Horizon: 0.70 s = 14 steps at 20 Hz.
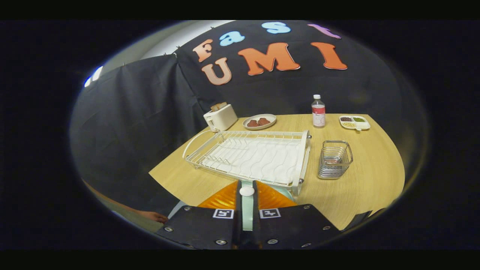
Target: Take the plate from the dish rack, then take the spoon from the basket and place it into the plate.
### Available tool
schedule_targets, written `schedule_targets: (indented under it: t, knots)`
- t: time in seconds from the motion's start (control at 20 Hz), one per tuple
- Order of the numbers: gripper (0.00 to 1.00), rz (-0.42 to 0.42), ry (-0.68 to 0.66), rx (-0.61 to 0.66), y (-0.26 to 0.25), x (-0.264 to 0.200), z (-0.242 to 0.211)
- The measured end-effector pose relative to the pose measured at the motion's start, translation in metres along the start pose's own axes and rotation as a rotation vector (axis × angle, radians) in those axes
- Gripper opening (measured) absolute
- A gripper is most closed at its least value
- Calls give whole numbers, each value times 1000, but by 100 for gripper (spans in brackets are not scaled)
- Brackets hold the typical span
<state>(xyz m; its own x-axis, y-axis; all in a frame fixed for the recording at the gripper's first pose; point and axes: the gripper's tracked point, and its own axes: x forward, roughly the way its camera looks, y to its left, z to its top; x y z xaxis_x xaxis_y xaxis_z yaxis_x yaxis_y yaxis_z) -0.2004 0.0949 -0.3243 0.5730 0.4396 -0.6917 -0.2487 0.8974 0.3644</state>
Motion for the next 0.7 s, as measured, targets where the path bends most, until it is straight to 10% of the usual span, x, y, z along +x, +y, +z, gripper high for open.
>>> schedule_targets:
  t: [0.7]
  knots:
    - [13, -41, 51, 58, -2, 34, -40]
